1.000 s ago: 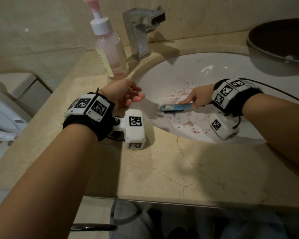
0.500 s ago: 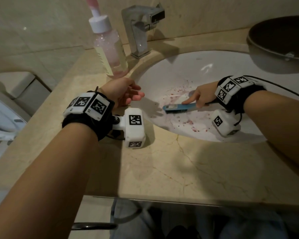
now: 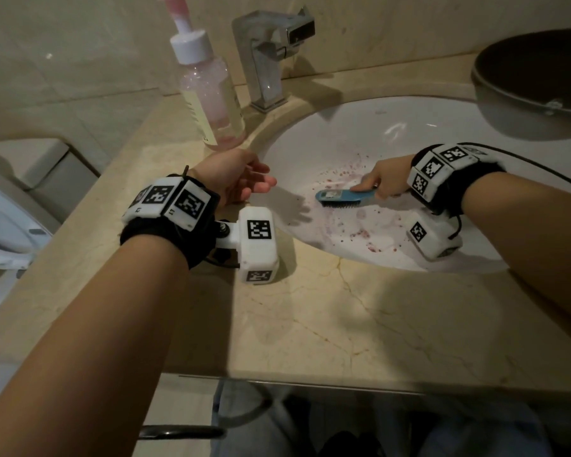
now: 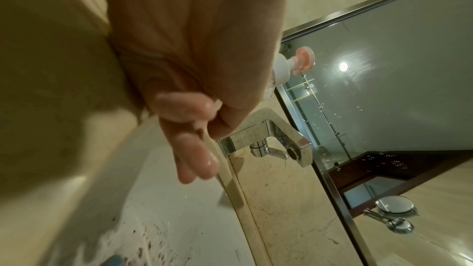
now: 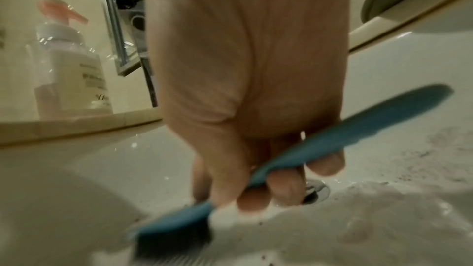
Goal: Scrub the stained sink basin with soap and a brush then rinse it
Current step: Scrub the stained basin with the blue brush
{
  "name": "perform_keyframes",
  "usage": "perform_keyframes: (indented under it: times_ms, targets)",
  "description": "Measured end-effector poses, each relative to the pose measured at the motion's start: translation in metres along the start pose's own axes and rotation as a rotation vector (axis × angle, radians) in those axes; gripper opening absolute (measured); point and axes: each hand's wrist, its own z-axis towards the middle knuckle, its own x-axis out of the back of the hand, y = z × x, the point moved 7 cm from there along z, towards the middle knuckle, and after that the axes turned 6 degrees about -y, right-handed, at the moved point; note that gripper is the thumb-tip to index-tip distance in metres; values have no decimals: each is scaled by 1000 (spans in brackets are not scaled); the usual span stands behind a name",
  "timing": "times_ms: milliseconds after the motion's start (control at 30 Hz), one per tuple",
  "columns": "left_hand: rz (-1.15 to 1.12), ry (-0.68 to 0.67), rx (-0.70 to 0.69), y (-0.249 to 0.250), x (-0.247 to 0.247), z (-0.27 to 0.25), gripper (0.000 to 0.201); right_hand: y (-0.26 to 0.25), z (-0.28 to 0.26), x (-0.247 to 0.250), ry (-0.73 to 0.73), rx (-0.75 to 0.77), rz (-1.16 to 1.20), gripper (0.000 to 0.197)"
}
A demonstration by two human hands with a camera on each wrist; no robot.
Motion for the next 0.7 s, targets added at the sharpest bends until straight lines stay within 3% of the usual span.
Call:
perform_keyframes:
  times_ms: [100, 167, 300, 400, 567, 633, 700]
  targets:
    - [14, 6, 0, 0, 0, 0, 25, -6, -14, -18, -288, 69, 199, 52]
    - [12, 3, 1, 0, 0, 1, 24, -14, -20, -21, -349, 105, 196, 51]
    - [7, -4, 7, 0, 0, -1, 23, -10, -3, -7, -95, 21, 92, 51]
    - [19, 1, 8, 0, 0, -2, 23, -8, 10, 1, 88, -73, -28, 39]
    - [22, 7, 5, 1, -1, -3, 23, 5, 19, -1, 147, -168, -146, 42]
    - [22, 6, 5, 1, -1, -4, 23, 4, 18, -2, 124, -128, -156, 44]
    - [22, 7, 7, 1, -1, -5, 23, 2, 15, -6, 19, -45, -15, 50]
